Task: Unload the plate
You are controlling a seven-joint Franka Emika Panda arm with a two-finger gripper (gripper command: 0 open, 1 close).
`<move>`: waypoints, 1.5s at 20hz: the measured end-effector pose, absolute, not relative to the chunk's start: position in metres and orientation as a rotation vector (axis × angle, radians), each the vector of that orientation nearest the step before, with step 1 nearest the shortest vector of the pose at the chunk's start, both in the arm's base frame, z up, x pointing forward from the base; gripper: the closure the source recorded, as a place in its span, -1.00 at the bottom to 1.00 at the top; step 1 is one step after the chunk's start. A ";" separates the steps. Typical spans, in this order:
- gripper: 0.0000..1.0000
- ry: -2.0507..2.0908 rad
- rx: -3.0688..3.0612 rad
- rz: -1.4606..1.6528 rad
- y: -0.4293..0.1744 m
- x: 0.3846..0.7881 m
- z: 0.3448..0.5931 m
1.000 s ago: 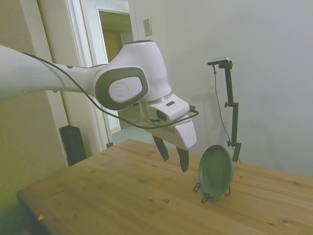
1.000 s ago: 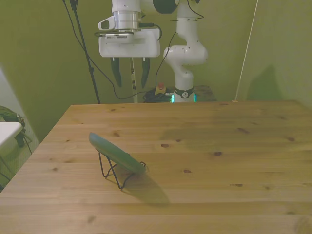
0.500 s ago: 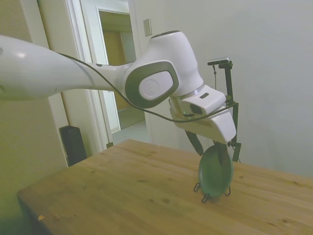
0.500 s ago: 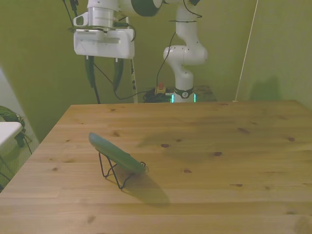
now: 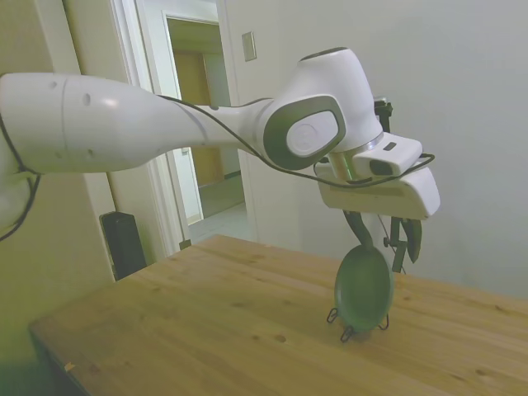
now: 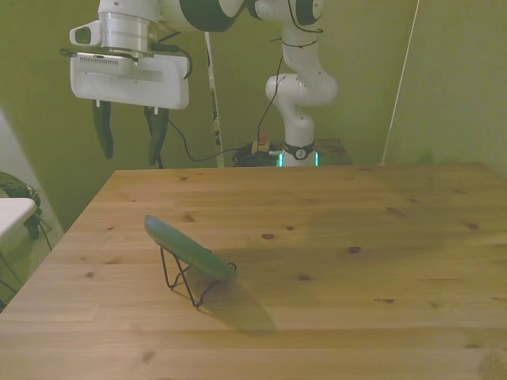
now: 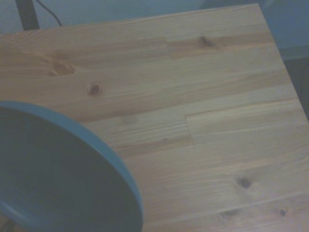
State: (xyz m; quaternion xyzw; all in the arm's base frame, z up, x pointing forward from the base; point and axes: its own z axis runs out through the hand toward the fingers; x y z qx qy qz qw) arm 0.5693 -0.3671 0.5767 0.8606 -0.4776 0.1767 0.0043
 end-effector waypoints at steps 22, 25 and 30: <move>-1.00 -1.029 2.806 0.524 -0.322 0.667 0.523; -1.00 -1.004 2.808 0.528 -0.323 0.671 0.515; 1.00 -0.956 2.825 0.530 -0.317 0.674 0.514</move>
